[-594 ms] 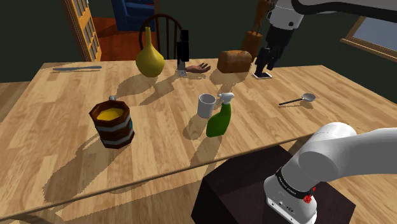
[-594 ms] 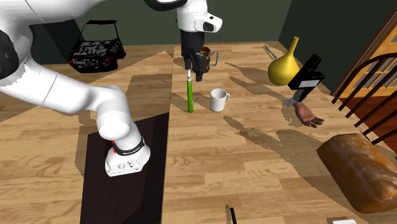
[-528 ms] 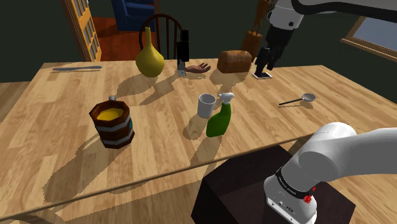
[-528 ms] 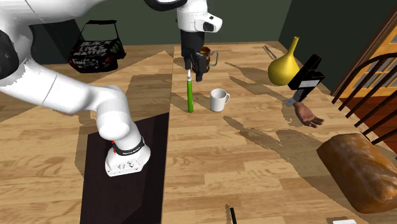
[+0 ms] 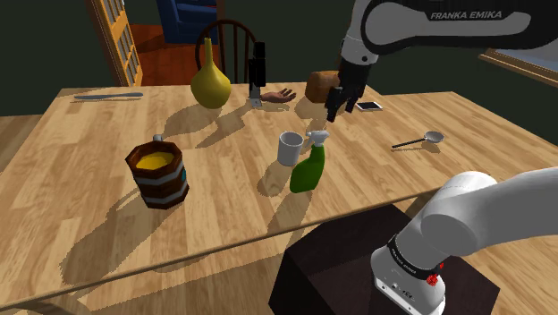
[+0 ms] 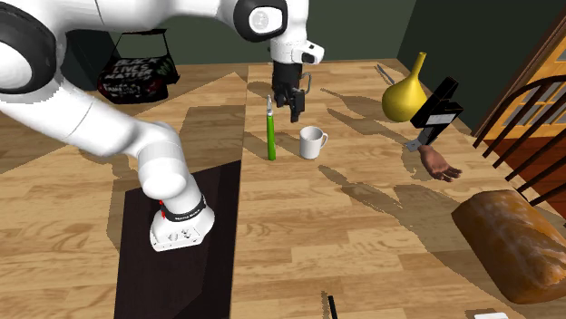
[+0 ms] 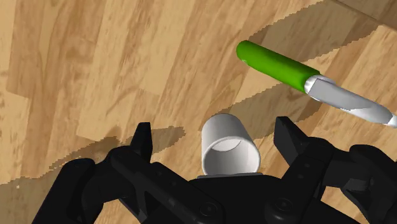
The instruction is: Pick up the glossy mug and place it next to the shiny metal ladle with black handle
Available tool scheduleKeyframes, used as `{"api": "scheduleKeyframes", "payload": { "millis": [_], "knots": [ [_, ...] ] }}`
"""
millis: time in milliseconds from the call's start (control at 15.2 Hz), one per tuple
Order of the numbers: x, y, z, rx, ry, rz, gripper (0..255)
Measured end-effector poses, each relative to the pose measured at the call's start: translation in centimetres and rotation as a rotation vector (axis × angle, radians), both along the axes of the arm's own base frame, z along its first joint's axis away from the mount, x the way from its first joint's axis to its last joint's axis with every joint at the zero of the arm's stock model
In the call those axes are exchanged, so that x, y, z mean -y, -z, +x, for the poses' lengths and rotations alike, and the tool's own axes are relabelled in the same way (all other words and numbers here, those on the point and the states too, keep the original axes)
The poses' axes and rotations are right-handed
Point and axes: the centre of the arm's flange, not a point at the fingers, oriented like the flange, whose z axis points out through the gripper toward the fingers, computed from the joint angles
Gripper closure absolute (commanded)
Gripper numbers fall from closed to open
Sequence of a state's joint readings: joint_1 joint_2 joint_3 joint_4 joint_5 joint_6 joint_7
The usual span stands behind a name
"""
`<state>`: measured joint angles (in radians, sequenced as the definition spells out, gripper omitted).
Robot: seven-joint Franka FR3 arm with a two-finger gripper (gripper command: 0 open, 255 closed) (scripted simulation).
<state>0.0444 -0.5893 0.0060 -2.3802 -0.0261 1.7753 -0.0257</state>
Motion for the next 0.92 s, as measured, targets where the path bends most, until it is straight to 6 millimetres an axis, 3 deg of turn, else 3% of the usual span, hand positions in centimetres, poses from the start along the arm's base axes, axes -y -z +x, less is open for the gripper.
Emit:
{"api": "scheduleKeyframes", "payload": {
  "millis": [924],
  "knots": [
    [-8.4,12.4,11.0,0.004,0.011,-0.027,0]
  ]
}}
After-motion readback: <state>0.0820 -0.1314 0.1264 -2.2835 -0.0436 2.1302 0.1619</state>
